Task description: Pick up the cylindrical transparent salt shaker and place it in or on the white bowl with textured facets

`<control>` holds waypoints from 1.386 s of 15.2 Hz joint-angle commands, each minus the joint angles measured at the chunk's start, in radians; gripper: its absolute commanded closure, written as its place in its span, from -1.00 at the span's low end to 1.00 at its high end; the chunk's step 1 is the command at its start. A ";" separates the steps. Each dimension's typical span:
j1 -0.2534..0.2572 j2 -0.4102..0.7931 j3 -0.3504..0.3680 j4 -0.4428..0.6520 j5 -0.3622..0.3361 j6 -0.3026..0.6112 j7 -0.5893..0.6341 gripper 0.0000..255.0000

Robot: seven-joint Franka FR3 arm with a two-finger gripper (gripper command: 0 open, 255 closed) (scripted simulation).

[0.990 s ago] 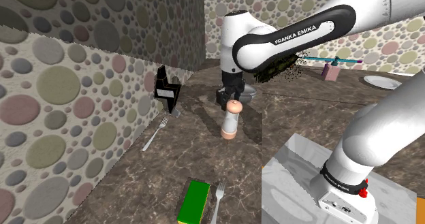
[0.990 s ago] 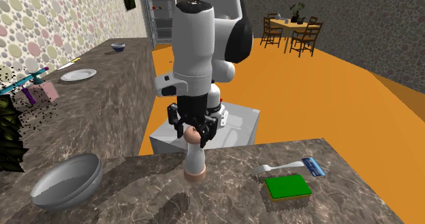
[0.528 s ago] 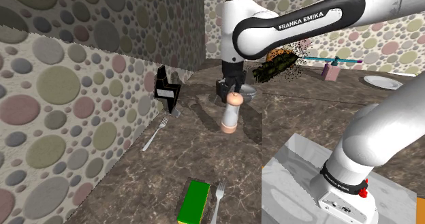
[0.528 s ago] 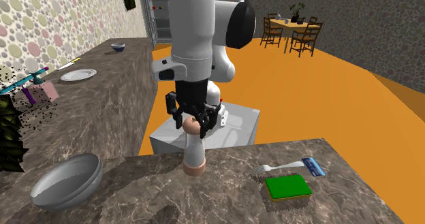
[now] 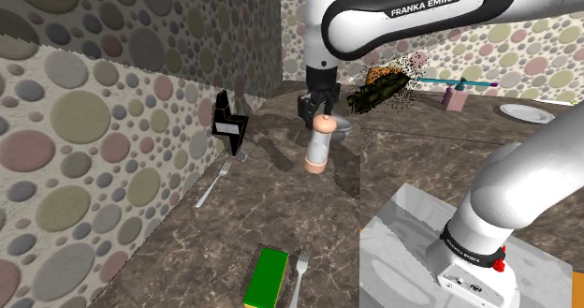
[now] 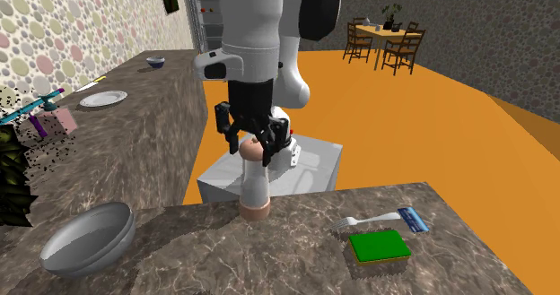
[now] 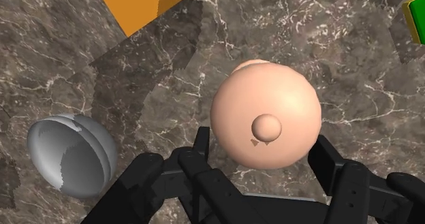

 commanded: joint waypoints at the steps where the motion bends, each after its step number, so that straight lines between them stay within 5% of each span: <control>1: -0.001 0.005 0.000 0.034 -0.002 -0.030 0.001 1.00; 6: -0.003 0.005 -0.004 0.094 -0.004 -0.089 -0.002 1.00; 21: -0.139 0.253 -0.195 0.406 -0.091 -0.147 -0.297 1.00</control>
